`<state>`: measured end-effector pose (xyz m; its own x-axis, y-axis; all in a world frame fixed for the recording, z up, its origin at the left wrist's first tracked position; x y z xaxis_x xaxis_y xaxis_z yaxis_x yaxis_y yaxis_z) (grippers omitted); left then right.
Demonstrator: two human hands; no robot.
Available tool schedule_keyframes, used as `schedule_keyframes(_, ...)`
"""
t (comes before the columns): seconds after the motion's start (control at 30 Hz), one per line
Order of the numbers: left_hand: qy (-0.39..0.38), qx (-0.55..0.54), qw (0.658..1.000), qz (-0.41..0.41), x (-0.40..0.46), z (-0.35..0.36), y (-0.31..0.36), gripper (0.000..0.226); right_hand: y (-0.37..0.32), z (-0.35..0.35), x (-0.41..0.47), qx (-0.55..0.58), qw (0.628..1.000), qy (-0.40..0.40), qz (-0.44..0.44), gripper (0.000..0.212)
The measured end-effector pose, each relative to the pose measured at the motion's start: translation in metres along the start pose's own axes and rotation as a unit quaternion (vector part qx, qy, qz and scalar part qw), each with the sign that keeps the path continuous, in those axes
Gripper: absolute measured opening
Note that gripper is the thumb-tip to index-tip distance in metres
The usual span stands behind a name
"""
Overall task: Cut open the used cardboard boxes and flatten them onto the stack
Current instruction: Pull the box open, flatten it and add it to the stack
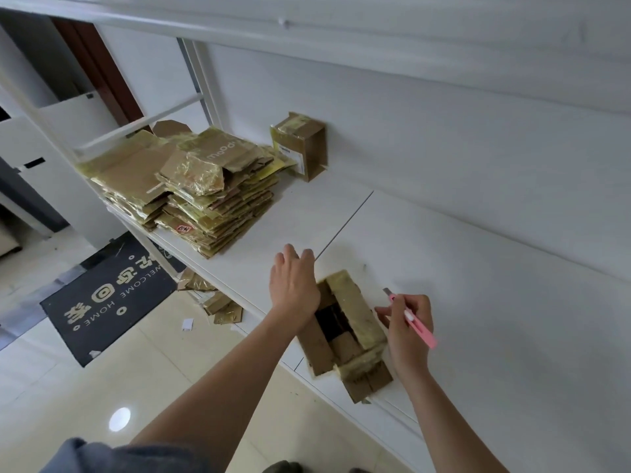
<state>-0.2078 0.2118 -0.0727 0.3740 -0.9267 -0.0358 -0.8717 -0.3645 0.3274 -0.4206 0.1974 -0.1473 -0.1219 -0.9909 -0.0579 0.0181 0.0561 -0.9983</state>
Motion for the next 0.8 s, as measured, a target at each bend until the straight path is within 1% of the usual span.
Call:
schedule_keyframes(0.03, 0.025, -0.003, 0.999, -0.031, -0.002, -0.001, 0.000, 0.027, 0.000, -0.001, -0.002, -0.001, 1.000, 0.002, -0.001, 0.014)
schedule_keyframes(0.07, 0.014, -0.022, 0.998, -0.055, -0.005, 0.000, 0.000, 0.007, 0.001, -0.002, -0.004, -0.001, 1.000, 0.005, 0.002, 0.014)
schedule_keyframes(0.1, -0.015, -0.051, 0.996, -0.073, -0.008, 0.008, 0.002, 0.018, 0.002, -0.004, -0.006, 0.001, 1.000, 0.010, 0.008, 0.014)
schedule_keyframes(0.13, -0.069, -0.079, 0.991, -0.088, -0.012, 0.019, 0.003, 0.035, 0.003, -0.004, -0.008, 0.003, 1.000, 0.014, 0.013, 0.014)
schedule_keyframes(0.17, -0.101, -0.109, 0.985, -0.090, -0.016, 0.028, 0.006, 0.045, 0.004, -0.005, -0.011, 0.007, 1.000, 0.018, 0.015, 0.013)
schedule_keyframes(0.2, -0.113, -0.118, 0.983, -0.079, -0.020, 0.032, 0.011, 0.049, 0.004, -0.005, -0.013, 0.006, 1.000, 0.021, 0.011, 0.013)
schedule_keyframes(0.27, -0.101, -0.081, 0.990, -0.048, -0.023, 0.035, 0.021, 0.045, 0.003, -0.006, -0.015, -0.007, 1.000, 0.023, 0.001, 0.014)
schedule_keyframes(0.33, -0.091, -0.075, 0.993, -0.030, -0.022, 0.033, 0.030, 0.041, 0.001, -0.008, -0.016, 0.005, 1.000, 0.025, 0.007, 0.015)
schedule_keyframes(0.4, -0.120, -0.098, 0.988, 0.005, -0.018, 0.032, 0.039, 0.033, -0.003, -0.016, -0.013, 0.024, 0.998, 0.063, -0.003, 0.017)
schedule_keyframes(0.47, -0.177, -0.099, 0.976, 0.085, -0.017, 0.031, 0.052, 0.024, -0.011, -0.028, -0.006, 0.028, 0.992, 0.116, -0.028, 0.019)
schedule_keyframes(0.5, -0.194, -0.080, 0.970, 0.126, -0.017, 0.031, 0.056, 0.023, -0.013, -0.033, -0.003, 0.035, 0.991, 0.128, -0.033, 0.018)
schedule_keyframes(0.53, -0.192, -0.049, 0.967, 0.162, -0.016, 0.031, 0.058, 0.023, -0.014, -0.036, 0.001, 0.047, 0.990, 0.128, -0.032, 0.017)
schedule_keyframes(0.57, -0.173, -0.023, 0.966, 0.192, -0.015, 0.030, 0.059, 0.027, -0.014, -0.036, 0.004, 0.060, 0.991, 0.117, -0.025, 0.016)
schedule_keyframes(0.63, -0.128, 0.000, 0.966, 0.224, -0.015, 0.032, 0.058, 0.040, -0.012, -0.033, 0.007, 0.067, 0.995, 0.080, -0.011, 0.015)
schedule_keyframes(0.67, -0.109, -0.002, 0.967, 0.232, -0.016, 0.034, 0.057, 0.046, -0.010, -0.031, 0.007, 0.050, 0.996, 0.067, -0.010, 0.014)
schedule_keyframes(0.7, -0.099, -0.019, 0.967, 0.236, -0.016, 0.038, 0.054, 0.048, -0.008, -0.030, 0.006, 0.034, 0.998, 0.057, -0.009, 0.014)
schedule_keyframes(0.73, -0.095, -0.049, 0.967, 0.233, -0.017, 0.042, 0.050, 0.046, -0.006, -0.030, 0.003, 0.029, 0.998, 0.050, -0.007, 0.015)
schedule_keyframes(0.8, -0.109, -0.116, 0.966, 0.204, -0.018, 0.050, 0.038, 0.042, -0.004, -0.031, -0.002, 0.034, 0.999, 0.041, -0.006, 0.020)
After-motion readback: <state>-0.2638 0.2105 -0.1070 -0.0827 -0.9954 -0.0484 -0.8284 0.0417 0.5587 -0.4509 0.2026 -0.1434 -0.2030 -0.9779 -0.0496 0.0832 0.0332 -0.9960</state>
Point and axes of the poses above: each hand's wrist, its own x-axis towards the middle knuckle, its own z-axis out of the palm, y = z × x, the point moved 6 cm from there along x, towards the middle knuckle, and after that the axes turned 3 degrees about z, right-handed, at the moved point
